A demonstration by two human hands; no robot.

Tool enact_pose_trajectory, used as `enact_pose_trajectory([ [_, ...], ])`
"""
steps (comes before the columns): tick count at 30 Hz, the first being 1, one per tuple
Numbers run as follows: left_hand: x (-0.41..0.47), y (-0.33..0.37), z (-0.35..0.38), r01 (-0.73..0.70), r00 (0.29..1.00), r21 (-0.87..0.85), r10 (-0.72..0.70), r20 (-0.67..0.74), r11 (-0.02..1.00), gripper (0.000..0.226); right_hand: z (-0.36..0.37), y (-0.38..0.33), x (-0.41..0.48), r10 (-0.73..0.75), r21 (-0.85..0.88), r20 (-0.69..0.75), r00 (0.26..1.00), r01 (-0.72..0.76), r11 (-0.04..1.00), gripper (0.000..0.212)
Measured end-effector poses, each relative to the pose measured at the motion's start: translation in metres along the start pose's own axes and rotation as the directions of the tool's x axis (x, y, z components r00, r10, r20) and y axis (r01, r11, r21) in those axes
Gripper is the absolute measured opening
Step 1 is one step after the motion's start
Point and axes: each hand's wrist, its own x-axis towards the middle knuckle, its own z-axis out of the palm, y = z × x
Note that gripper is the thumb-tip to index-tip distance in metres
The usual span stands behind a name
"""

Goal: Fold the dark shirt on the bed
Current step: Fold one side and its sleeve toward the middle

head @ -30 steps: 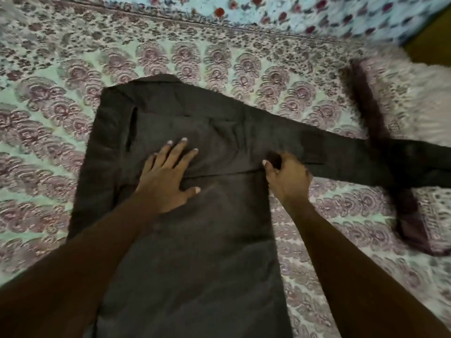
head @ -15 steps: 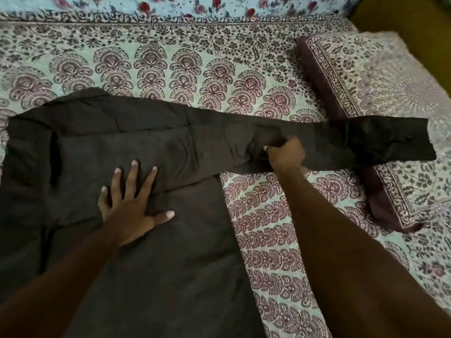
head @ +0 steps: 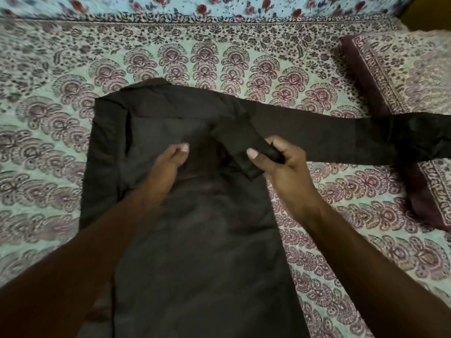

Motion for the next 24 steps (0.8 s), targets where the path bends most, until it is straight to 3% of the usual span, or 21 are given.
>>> enact_pose_trajectory([
  [3, -0.053, 0.010, -0.030, 0.189, 0.981, -0.411, -0.150, 0.127, 0.892, 0.049, 0.039, -0.008, -0.032, 0.028, 0.033, 0.185, 0.982, -0.035, 0.999, 0.016],
  [6, -0.103, 0.006, -0.057, 0.222, 0.973, -0.614, -0.130, 0.192, 0.757, 0.043, 0.071, -0.006, -0.066, 0.056, -0.093, 0.328, 0.943, -0.026, 0.995, 0.016],
  [13, -0.169, -0.049, -0.111, 0.021, 1.000, -0.242, -0.017, 0.021, 0.970, 0.039, 0.120, 0.008, -0.147, 0.200, -0.276, 0.525, 0.827, -0.057, 0.959, 0.011],
  [16, -0.189, -0.075, -0.123, -0.003, 1.000, -0.095, 0.003, 0.005, 0.995, 0.045, 0.129, 0.022, -0.175, 0.202, -0.451, 0.521, 0.829, 0.067, 0.890, 0.008],
  [20, -0.210, -0.119, -0.127, 0.100, 0.993, -0.047, -0.097, 0.064, 0.994, 0.051, 0.134, 0.048, -0.205, 0.018, -0.608, 0.589, 0.808, 0.428, 0.668, 0.007],
  [24, -0.225, -0.155, -0.127, 0.100, 0.994, 0.032, -0.101, 0.043, 0.994, 0.051, 0.138, 0.069, -0.232, -0.054, -0.594, 0.582, 0.811, 0.470, 0.653, 0.022],
])
